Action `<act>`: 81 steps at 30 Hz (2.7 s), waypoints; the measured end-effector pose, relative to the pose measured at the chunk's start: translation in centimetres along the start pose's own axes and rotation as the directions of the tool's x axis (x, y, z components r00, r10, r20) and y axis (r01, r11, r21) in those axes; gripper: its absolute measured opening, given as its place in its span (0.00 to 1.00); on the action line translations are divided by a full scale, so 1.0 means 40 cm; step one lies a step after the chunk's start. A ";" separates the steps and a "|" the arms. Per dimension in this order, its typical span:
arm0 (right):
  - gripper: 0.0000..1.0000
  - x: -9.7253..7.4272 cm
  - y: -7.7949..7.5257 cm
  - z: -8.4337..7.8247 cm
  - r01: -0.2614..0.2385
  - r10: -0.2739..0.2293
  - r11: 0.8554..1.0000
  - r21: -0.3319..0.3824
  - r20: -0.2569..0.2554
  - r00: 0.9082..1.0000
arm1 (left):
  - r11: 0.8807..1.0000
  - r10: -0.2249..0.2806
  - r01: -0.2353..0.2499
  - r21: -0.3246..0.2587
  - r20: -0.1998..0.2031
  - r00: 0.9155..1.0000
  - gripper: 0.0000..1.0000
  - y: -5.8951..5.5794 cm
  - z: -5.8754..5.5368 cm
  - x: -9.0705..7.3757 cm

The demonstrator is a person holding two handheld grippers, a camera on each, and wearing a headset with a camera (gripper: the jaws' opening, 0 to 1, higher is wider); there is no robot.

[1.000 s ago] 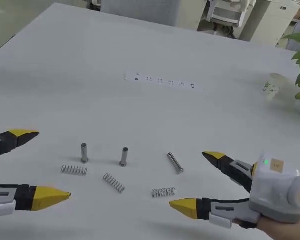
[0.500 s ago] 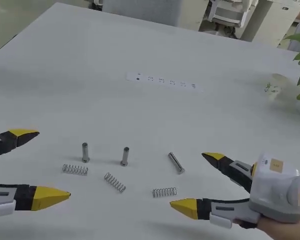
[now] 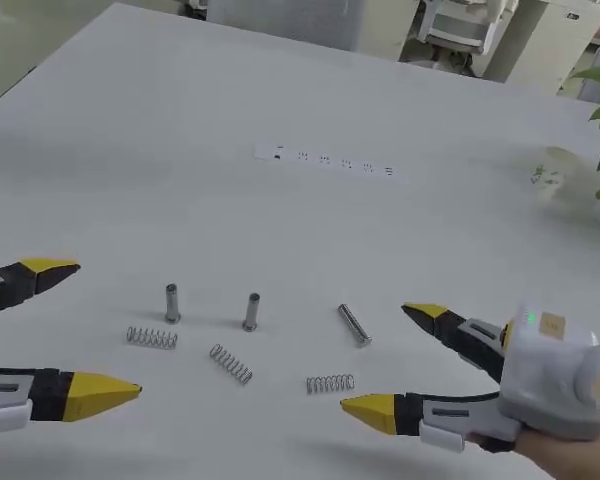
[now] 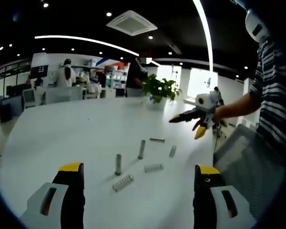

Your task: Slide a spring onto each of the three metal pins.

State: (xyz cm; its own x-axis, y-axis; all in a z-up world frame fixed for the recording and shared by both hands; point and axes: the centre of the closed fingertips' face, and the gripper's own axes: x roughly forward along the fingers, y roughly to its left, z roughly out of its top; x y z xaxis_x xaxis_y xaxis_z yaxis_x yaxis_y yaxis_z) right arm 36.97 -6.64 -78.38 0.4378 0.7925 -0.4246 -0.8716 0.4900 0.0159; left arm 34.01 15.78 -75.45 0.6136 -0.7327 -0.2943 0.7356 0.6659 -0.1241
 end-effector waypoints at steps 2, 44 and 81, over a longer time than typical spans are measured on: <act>0.86 0.004 -0.003 0.000 -0.006 0.006 1.000 0.024 -0.012 1.000 | 1.000 0.001 -0.001 -0.001 -0.002 1.000 0.93 0.000 -0.001 0.000; 0.40 0.126 -0.135 0.014 0.092 -0.050 0.977 0.194 -0.210 0.976 | 1.000 0.011 -0.010 -0.007 0.017 1.000 0.94 0.004 0.008 -0.014; 0.15 0.188 -0.200 -0.104 0.203 -0.087 0.951 0.235 -0.425 0.901 | 1.000 0.008 -0.008 -0.013 0.004 1.000 0.92 0.008 -0.002 -0.013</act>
State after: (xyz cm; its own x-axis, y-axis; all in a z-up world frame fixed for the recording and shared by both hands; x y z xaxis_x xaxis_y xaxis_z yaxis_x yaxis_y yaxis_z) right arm 46.30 -6.10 -85.45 0.3769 0.5171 -0.7684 -0.6877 0.7120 0.1418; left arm 33.90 16.41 -75.42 0.6206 -0.7280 -0.2913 0.7270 0.6734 -0.1342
